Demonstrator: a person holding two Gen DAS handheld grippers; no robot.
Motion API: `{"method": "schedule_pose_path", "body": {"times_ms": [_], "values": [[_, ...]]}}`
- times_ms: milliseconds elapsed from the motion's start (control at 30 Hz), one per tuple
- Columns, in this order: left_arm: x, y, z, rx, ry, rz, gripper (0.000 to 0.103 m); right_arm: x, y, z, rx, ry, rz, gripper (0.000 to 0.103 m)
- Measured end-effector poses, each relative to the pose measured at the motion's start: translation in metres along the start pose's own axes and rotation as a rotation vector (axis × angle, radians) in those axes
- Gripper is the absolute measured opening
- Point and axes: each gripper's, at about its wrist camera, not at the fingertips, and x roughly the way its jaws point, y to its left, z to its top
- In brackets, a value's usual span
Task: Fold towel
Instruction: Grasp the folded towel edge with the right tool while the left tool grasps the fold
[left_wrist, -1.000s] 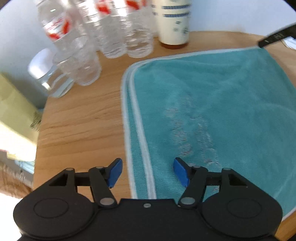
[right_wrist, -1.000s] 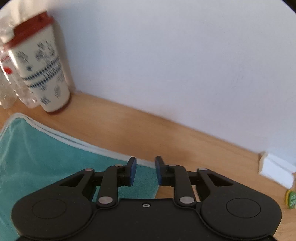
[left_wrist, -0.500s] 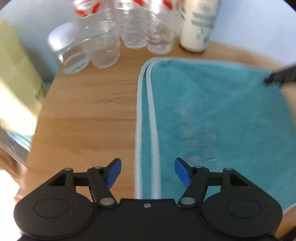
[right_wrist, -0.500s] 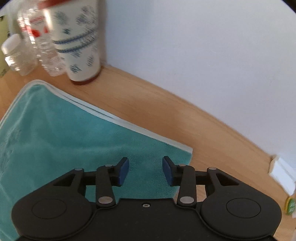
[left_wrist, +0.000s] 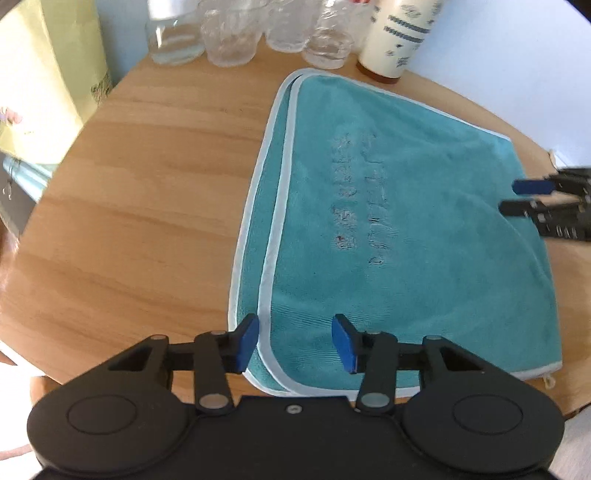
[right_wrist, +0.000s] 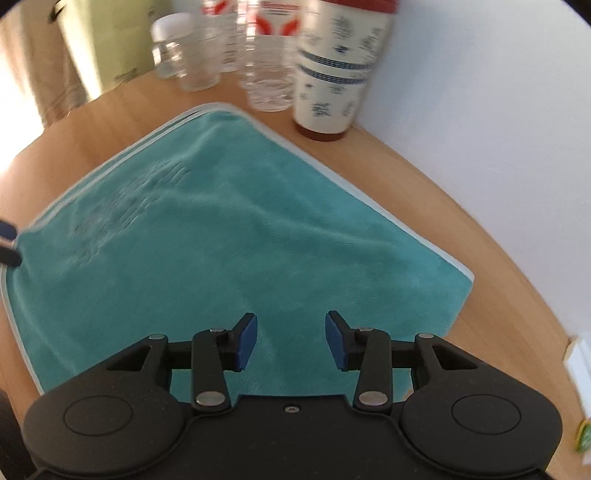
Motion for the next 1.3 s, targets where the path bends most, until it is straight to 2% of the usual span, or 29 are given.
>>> {"method": "schedule_pose_path", "body": {"times_ms": [67, 133, 200, 233, 333, 500, 700, 833, 933, 1100, 1300], "values": [[0.004, 0.000, 0.000, -0.006, 0.011, 0.012, 0.037, -0.001, 0.006, 0.001, 0.001, 0.000, 0.019, 0.046], [0.006, -0.002, 0.000, -0.002, 0.011, 0.020, 0.023, -0.004, 0.013, -0.001, -0.008, -0.001, 0.039, 0.046], [0.008, -0.001, -0.001, -0.017, 0.012, 0.015, 0.018, -0.007, 0.021, -0.003, -0.029, -0.010, 0.038, 0.046], [0.008, -0.001, -0.002, -0.026, 0.013, 0.012, 0.012, -0.008, 0.024, -0.003, -0.042, -0.010, 0.043, 0.046], [0.004, -0.002, -0.003, -0.030, -0.006, 0.011, 0.007, -0.012, 0.027, -0.004, -0.070, -0.020, 0.043, 0.046], [-0.015, -0.009, -0.002, -0.002, -0.066, 0.038, 0.007, -0.013, 0.017, 0.012, -0.055, -0.051, 0.044, 0.046], [-0.026, -0.008, -0.002, 0.006, -0.073, 0.025, 0.007, 0.000, 0.010, 0.074, -0.112, -0.175, 0.026, 0.046], [-0.012, 0.000, -0.005, -0.014, -0.035, 0.024, 0.007, 0.035, 0.020, 0.125, -0.228, -0.184, 0.027, 0.046], [-0.006, 0.003, -0.004, -0.032, -0.029, 0.019, 0.007, 0.065, 0.027, 0.157, -0.243, -0.146, 0.066, 0.046], [-0.001, 0.007, -0.001, -0.039, -0.018, 0.012, 0.007, 0.106, 0.044, 0.191, -0.299, -0.118, 0.119, 0.046], [0.001, 0.014, 0.001, -0.050, 0.003, -0.014, 0.008, 0.130, 0.051, 0.210, -0.298, -0.090, 0.184, 0.046]]}}
